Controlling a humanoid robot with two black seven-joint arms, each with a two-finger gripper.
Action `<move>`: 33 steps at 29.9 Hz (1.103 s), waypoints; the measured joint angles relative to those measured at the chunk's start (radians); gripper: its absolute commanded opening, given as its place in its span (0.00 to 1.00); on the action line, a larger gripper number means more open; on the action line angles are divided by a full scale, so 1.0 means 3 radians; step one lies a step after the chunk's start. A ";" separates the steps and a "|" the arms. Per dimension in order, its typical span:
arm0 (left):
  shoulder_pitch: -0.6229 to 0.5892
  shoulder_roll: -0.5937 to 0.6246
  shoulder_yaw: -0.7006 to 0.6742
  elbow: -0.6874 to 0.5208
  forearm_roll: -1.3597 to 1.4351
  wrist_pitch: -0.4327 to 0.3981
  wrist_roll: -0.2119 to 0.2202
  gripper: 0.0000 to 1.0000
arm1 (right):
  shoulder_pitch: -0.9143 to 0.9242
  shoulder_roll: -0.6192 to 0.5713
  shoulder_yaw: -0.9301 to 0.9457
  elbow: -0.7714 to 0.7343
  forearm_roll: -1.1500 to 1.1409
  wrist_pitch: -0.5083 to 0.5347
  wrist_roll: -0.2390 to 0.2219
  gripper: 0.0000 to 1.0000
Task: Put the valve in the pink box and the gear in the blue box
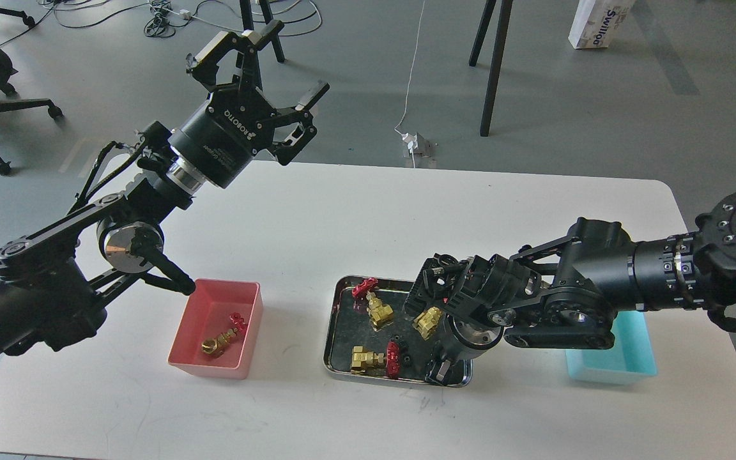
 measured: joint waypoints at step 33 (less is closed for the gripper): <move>0.0019 -0.0131 -0.0006 0.0000 0.0000 0.0000 0.0000 0.86 | 0.0414 -0.2882 0.0472 0.0752 0.0183 0.0000 0.0040 0.20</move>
